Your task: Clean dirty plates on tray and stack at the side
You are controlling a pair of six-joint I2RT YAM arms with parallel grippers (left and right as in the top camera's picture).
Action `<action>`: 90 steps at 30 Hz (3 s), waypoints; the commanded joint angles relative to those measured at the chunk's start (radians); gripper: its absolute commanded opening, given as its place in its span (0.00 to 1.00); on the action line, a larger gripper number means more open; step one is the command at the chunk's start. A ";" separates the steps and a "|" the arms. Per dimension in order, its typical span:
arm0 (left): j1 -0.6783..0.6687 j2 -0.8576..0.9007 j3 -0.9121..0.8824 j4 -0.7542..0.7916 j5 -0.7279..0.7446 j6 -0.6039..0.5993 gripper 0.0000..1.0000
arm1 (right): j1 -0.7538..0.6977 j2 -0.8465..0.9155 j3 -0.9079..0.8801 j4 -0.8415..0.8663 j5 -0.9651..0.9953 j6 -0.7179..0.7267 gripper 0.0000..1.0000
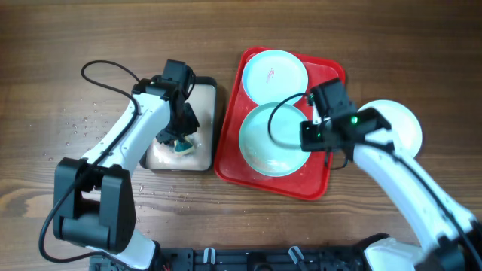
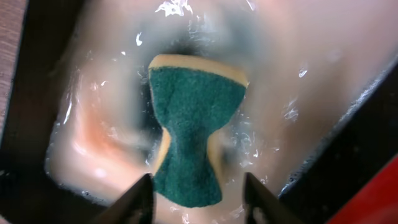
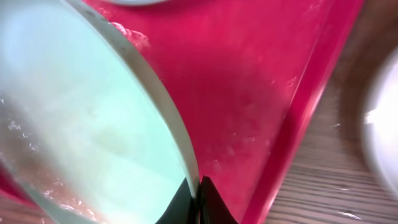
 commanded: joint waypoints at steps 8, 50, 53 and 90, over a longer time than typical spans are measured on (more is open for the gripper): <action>0.115 -0.175 -0.001 -0.037 0.152 0.018 1.00 | 0.442 -0.088 0.017 -0.043 0.896 0.091 0.04; 0.115 -0.173 -0.002 -0.051 0.152 0.018 1.00 | 0.589 -0.087 0.017 0.191 1.196 -0.298 0.04; 0.115 -0.173 -0.002 -0.051 0.152 0.018 1.00 | 0.589 -0.087 0.017 0.187 1.196 -0.296 0.04; 0.115 -0.173 -0.002 -0.051 0.152 0.018 1.00 | -0.304 0.165 0.226 0.199 -0.225 -0.131 0.51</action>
